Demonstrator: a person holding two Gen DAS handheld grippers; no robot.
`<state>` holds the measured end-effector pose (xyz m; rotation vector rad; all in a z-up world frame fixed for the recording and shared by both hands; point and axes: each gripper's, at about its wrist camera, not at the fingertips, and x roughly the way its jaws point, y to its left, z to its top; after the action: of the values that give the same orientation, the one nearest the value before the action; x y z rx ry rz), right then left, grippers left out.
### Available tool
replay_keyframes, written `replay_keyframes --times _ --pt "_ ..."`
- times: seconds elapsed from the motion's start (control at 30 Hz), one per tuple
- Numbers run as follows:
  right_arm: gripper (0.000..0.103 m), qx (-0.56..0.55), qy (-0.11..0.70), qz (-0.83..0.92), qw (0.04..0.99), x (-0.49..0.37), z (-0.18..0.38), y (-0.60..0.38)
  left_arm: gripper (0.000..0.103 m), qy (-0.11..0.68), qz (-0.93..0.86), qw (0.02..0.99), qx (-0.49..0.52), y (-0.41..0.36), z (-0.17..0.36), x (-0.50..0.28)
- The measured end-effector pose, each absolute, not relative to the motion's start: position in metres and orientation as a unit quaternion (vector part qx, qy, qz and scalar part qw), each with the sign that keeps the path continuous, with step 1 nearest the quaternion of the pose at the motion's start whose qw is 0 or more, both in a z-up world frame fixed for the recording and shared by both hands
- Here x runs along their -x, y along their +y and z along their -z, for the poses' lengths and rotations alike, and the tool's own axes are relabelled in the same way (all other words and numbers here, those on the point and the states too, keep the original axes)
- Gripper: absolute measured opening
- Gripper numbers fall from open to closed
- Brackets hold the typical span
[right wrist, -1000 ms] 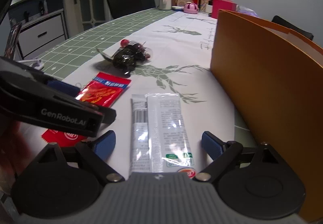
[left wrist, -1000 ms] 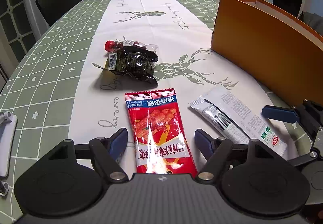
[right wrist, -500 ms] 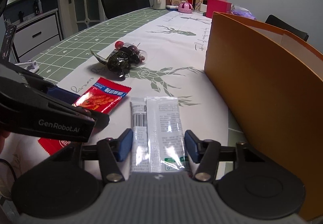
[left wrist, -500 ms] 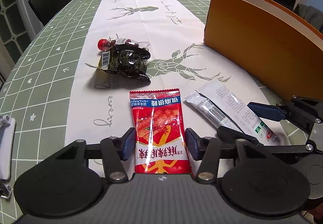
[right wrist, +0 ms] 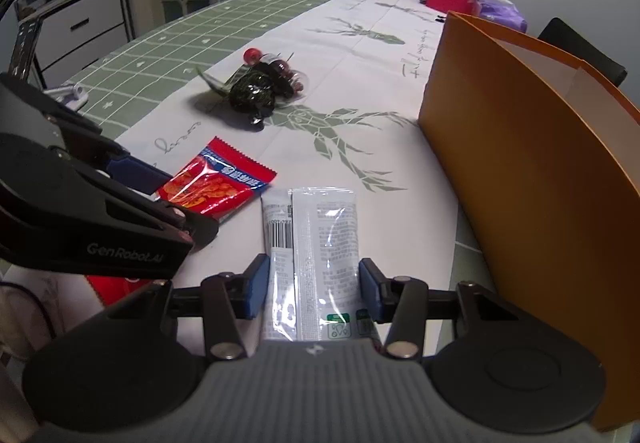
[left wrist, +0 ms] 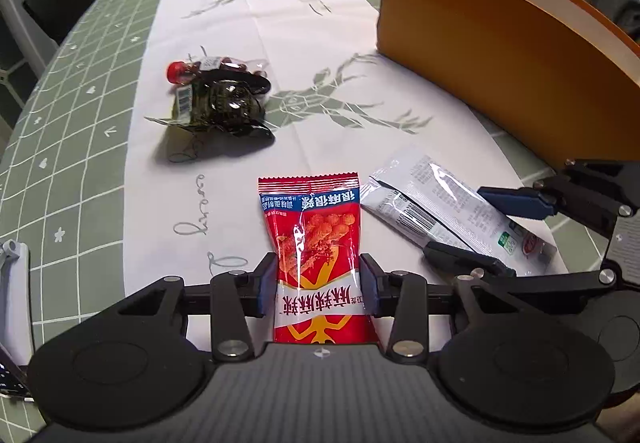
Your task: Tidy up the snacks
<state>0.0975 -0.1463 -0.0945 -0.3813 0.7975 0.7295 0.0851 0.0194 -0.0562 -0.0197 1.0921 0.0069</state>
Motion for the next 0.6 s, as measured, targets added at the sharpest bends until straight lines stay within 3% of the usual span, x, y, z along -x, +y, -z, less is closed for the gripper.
replay_keyframes --times 0.6 --pt "0.046 0.231 0.429 -0.395 0.779 -0.097 0.042 -0.167 0.044 0.562 0.072 0.823 -0.034 0.000 -0.004 -0.087"
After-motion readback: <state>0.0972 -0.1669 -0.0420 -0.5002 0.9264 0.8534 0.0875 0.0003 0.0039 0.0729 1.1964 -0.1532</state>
